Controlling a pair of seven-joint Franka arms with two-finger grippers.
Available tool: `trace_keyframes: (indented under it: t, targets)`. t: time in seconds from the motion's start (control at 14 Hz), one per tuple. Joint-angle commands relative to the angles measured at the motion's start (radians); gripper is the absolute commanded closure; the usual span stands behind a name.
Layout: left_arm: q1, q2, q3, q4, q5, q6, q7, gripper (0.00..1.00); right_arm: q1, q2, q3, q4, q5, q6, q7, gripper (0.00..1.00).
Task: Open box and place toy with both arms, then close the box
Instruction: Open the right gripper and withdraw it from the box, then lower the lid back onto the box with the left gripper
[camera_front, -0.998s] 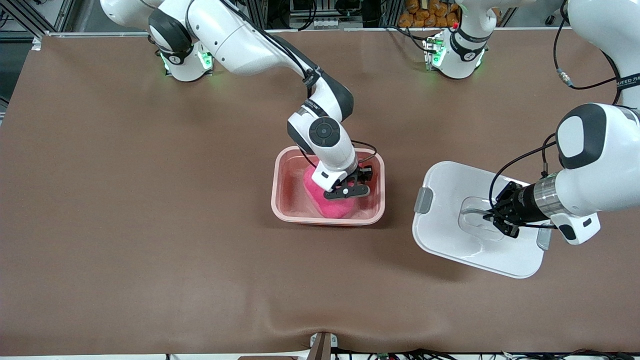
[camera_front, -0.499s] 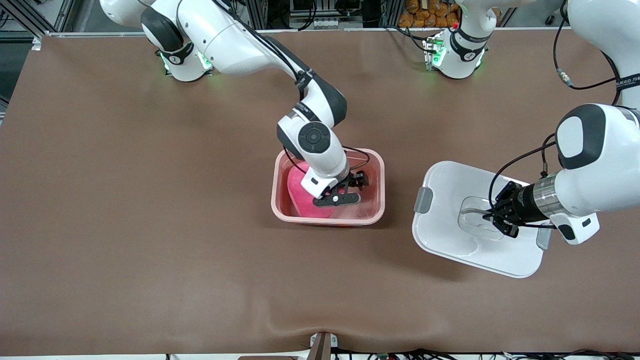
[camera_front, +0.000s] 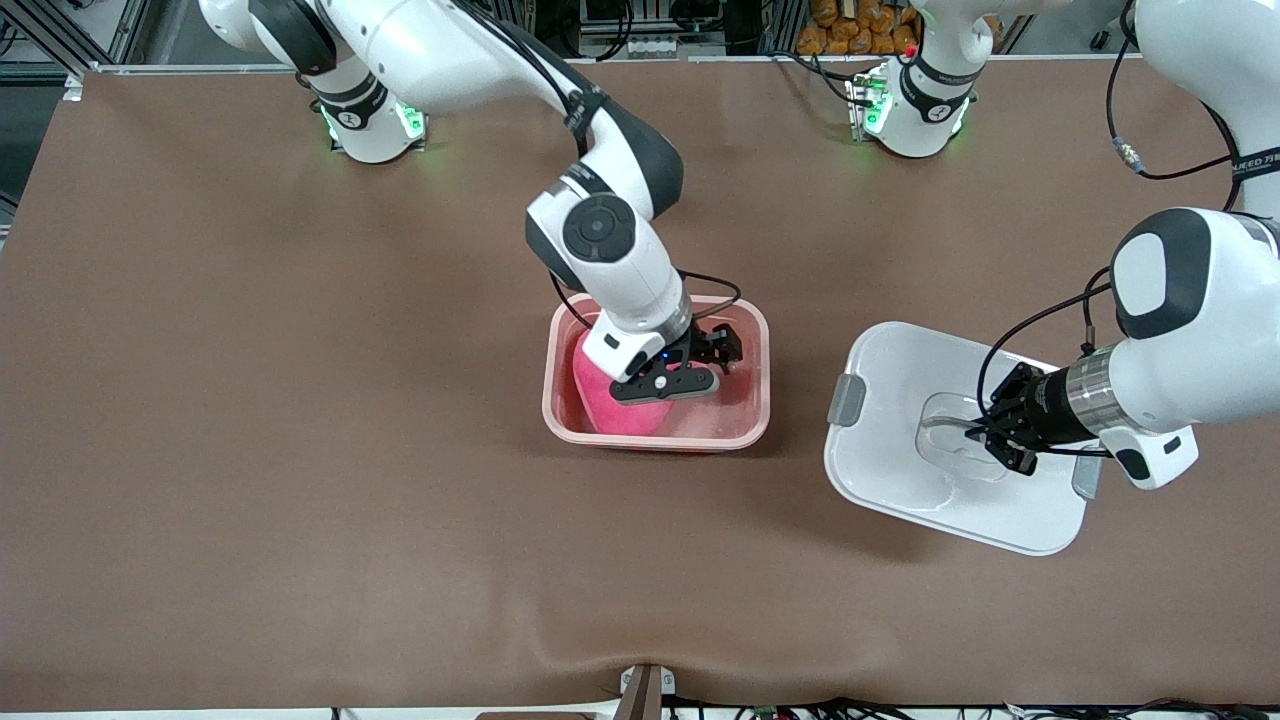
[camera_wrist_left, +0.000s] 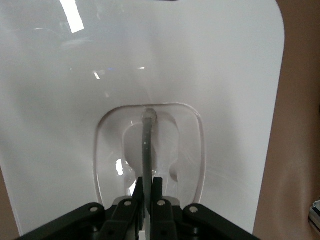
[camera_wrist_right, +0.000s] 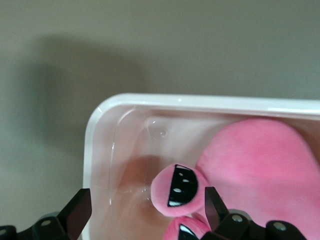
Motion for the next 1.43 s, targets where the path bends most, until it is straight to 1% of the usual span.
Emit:
trace_keyframes:
  t: [0.0, 0.14, 0.36, 0.57, 0.64, 0.71, 0.93, 1.07, 1.14, 1.21, 1.35]
  targets:
    - [0.01, -0.011, -0.006, -0.004, -0.027, -0.003, 0.028, 1.0, -0.104, -0.098, 0.015, -0.03, -0.018, -0.121, -0.014, 0.0]
    - [-0.004, -0.012, -0.009, -0.001, -0.029, -0.002, 0.008, 1.0, -0.172, -0.151, 0.013, -0.057, -0.021, -0.195, -0.069, 0.0]
    - [-0.02, -0.012, -0.032, 0.003, -0.05, 0.004, -0.067, 1.0, -0.29, -0.315, 0.015, -0.234, -0.023, -0.197, -0.245, 0.0]
    - [-0.091, -0.012, -0.034, 0.004, -0.046, 0.009, -0.182, 1.0, -0.394, -0.47, 0.015, -0.366, -0.023, -0.244, -0.389, 0.0]
    - [-0.115, -0.011, -0.034, 0.004, -0.044, 0.021, -0.219, 1.0, -0.428, -0.507, 0.015, -0.377, -0.023, -0.287, -0.432, 0.0]
    - [-0.141, -0.011, -0.034, 0.004, -0.044, 0.044, -0.271, 1.0, -0.479, -0.553, 0.015, -0.38, -0.023, -0.364, -0.495, 0.0]
    - [-0.195, -0.006, -0.032, 0.006, -0.038, 0.073, -0.359, 1.0, -0.608, -0.641, 0.013, -0.383, -0.023, -0.515, -0.609, 0.0]
    - [-0.231, 0.0, -0.029, 0.006, -0.038, 0.11, -0.415, 1.0, -0.672, -0.693, 0.007, -0.383, -0.024, -0.601, -0.67, 0.0]
    - [-0.25, 0.008, -0.026, 0.006, -0.036, 0.128, -0.445, 1.0, -0.68, -0.717, -0.005, -0.383, -0.035, -0.647, -0.68, 0.0]
    - [-0.269, 0.014, -0.025, 0.006, -0.029, 0.142, -0.468, 1.0, -0.677, -0.742, -0.02, -0.383, -0.069, -0.685, -0.681, 0.0]
    - [-0.315, 0.023, -0.028, 0.006, 0.046, 0.176, -0.558, 1.0, -0.677, -0.777, -0.03, -0.383, -0.121, -0.748, -0.692, 0.0]
